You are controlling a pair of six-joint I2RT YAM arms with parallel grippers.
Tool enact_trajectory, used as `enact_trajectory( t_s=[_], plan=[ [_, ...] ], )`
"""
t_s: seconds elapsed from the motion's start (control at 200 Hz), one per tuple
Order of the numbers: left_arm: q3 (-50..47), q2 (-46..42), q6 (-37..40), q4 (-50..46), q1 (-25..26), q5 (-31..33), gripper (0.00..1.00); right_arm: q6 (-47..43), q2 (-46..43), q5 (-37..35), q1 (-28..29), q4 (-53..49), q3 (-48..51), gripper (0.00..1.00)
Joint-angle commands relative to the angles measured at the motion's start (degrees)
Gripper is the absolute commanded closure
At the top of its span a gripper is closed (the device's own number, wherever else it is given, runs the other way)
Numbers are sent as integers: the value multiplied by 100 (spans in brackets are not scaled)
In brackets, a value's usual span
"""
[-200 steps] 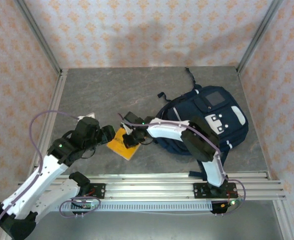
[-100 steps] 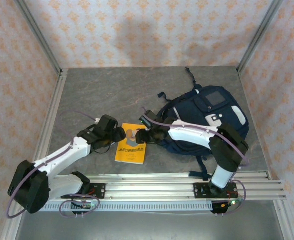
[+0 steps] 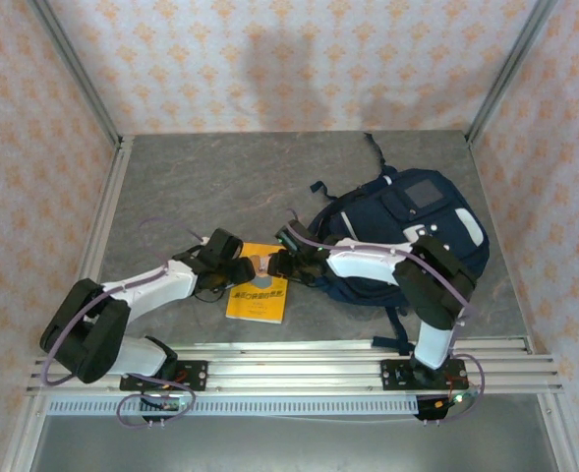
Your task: Pack the student bag
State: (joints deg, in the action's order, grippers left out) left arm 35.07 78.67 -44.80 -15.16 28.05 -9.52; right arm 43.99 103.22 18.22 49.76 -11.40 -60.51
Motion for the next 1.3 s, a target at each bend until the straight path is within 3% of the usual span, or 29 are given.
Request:
enact_trajectory(
  t_s=[0.0,0.245,0.58,0.806,1.011,1.291],
  plan=[
    [95,236,284,79,-43,-55,36,133,268,265,-13,429,75,51],
    [262,506,445,120,-43,-649,38,-274,591,648,-173,669,-107,60],
    [-179,-814,14,630,-210,-1474,38,-643,1292,1791,-493,1349,-548,67],
    [-372,-1568,-172,727,-306,-1636,37,-544,1425,1956,-528,1740,-477,68],
    [-687,-1713,-503,1320,-405,-1863,38,-383,1200,1984,-556,2001,-219,70],
    [-923,-1578,-862,1949,-413,-2089,50,-303,907,1914,-581,2076,1,71]
  ],
)
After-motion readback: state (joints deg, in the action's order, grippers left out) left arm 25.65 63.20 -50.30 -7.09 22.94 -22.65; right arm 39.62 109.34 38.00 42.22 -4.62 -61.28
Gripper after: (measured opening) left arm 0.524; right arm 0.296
